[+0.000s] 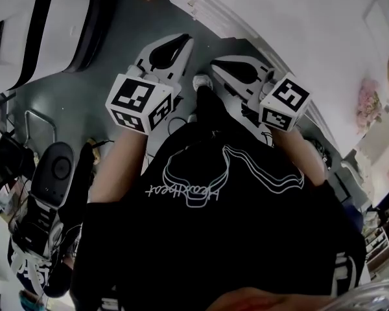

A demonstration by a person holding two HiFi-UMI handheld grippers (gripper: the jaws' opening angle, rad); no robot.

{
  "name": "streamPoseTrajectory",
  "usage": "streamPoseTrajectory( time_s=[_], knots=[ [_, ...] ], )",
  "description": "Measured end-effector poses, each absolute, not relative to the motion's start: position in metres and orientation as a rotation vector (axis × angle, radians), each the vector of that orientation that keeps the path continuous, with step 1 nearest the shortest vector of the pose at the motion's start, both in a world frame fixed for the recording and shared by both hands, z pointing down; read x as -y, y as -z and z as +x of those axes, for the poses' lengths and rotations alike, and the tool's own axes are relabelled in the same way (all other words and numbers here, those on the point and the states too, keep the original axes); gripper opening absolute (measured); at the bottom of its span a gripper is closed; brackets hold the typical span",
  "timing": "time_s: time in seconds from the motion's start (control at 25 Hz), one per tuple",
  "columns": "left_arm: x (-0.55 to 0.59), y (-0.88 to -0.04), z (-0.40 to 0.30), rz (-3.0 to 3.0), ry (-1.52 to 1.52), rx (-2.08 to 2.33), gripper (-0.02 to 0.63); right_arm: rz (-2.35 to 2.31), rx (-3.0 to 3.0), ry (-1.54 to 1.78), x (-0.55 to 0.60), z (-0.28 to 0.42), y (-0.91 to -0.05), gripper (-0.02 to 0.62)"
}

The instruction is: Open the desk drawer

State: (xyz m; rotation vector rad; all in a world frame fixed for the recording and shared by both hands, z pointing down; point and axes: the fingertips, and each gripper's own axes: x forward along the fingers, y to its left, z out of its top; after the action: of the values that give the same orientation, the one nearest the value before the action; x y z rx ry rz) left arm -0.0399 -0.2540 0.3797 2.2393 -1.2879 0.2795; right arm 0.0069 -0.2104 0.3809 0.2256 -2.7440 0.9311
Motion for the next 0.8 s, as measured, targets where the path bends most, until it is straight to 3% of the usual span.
streamPoseTrajectory(
  time_s=[0.28, 0.8],
  knots=[
    [0.297, -0.434, -0.063, 2.303, -0.380, 1.274, 0.029, 0.230, 2.689, -1.033, 0.223, -0.028, -0.433, 0.006],
    [0.346, -0.526, -0.065, 2.341, -0.499, 1.267, 0.163, 0.374, 2.620, -1.209, 0.215, -0.039, -0.506, 0.006]
  ],
)
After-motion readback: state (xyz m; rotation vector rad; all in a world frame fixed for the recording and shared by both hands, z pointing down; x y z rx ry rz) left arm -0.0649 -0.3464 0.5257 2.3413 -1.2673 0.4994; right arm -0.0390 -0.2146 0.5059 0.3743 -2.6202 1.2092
